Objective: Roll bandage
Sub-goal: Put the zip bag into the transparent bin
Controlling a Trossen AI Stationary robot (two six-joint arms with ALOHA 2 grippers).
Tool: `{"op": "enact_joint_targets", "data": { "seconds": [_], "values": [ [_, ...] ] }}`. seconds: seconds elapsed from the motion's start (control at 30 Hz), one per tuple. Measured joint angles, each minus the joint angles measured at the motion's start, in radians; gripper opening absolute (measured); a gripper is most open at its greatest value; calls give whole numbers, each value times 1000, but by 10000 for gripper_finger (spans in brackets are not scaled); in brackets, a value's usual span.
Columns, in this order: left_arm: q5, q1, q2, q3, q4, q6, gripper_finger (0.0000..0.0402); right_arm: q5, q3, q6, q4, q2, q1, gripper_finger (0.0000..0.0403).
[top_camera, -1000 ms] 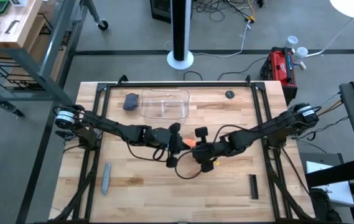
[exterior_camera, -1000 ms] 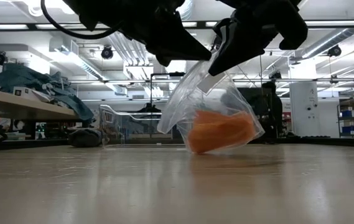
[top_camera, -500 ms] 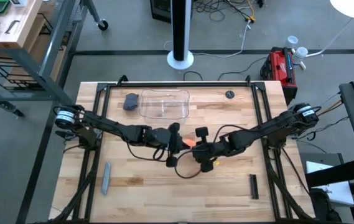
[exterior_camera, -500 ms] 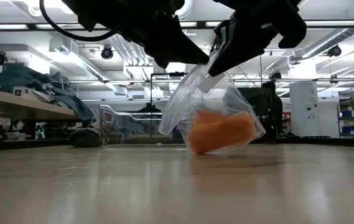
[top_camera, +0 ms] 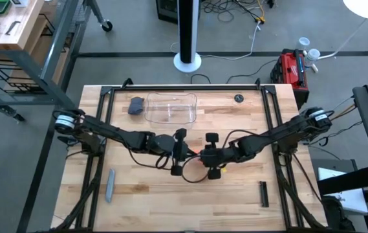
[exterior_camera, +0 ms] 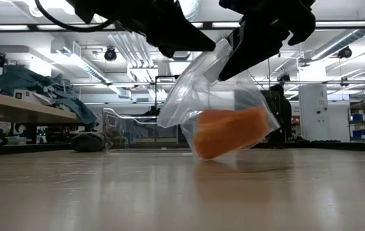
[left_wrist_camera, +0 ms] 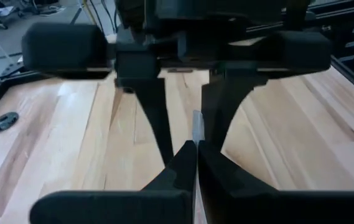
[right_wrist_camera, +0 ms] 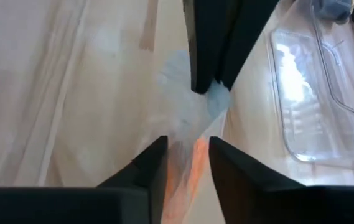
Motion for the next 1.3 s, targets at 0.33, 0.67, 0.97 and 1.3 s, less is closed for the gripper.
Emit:
{"op": "enact_joint_targets", "data": {
  "seconds": [0.33, 0.67, 0.97, 1.3],
  "values": [
    [-119, -29, -16, 0, -70, -5, 0, -44, -93, 11, 252, -71, -5, 147],
    [-125, -50, -28, 0, -47, 3, 0, -63, -90, 48, 251, -50, -9, 106],
    [-120, -54, -40, 0, -58, 13, 0, -27, -90, -14, 257, -50, -6, 5],
    [-185, -61, -190, 0, -206, -34, 1, -12, -91, -66, 218, -49, -4, 0]
  ]
}}
